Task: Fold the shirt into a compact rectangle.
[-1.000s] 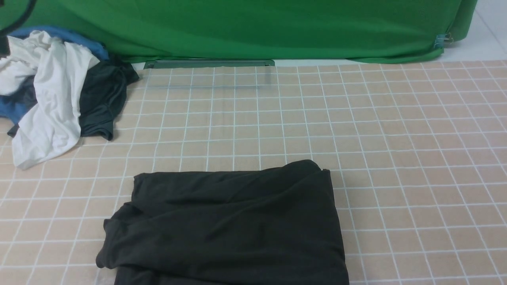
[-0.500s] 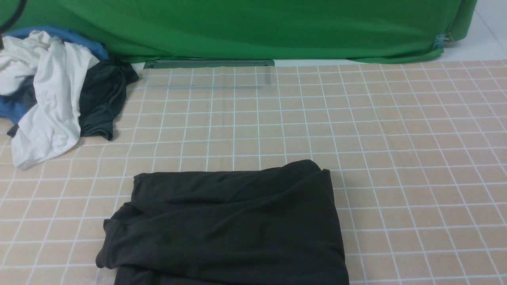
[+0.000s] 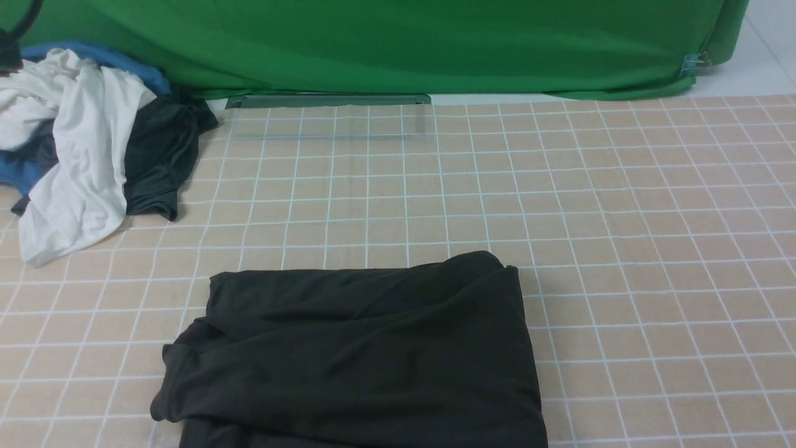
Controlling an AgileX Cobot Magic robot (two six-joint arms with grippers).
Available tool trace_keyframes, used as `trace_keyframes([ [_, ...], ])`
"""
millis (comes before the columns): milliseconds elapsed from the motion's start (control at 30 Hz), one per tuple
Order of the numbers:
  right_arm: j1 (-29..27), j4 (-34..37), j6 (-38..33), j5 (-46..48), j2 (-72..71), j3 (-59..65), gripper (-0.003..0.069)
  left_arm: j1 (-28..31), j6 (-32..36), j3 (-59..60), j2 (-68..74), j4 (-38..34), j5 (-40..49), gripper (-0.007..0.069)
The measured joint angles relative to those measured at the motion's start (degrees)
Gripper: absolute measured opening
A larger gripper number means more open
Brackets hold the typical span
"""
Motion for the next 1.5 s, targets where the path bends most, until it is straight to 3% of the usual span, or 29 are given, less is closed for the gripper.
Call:
trace_keyframes([
  [200,-5.4,0.0,0.0,-0.1,0.0,0.0,0.0238,0.0,1.7,5.2,-0.2,-2.6,-3.1,0.0016],
  [467,-5.9,0.0,0.0,-0.2,0.0,0.0,0.0238,0.0,4.8,10.6,-8.8,-4.0,-3.0,0.0016],
  [600,-5.9,0.0,0.0,-0.2,0.0,0.0,0.0238,0.0,7.1,21.9,-18.6,-6.8,-6.8,0.0016],
  [800,-5.9,0.0,-0.1,-0.2,0.0,0.0,0.0238,0.0,16.8,42.2,-36.5,-24.0,-23.2,0.0016],
  [900,-5.9,0.0,-0.1,-0.2,0.0,0.0,0.0238,0.0,18.6,47.3,-42.5,-27.8,-30.0,0.0016],
  [1033,-5.9,0.0,-0.1,-0.2,0.0,0.0,0.0238,0.0,19.1,49.8,-46.8,-26.2,-32.8,0.0016],
  [1300,-5.9,0.0,-0.1,-0.2,0.0,0.0,0.0238,0.0,19.2,50.0,-48.3,-11.2,-31.2,0.0016],
  [1500,-5.9,0.0,-0.1,-0.2,0.0,0.0,0.0238,0.0,19.2,50.0,-48.3,-6.0,-31.1,0.0016],
])
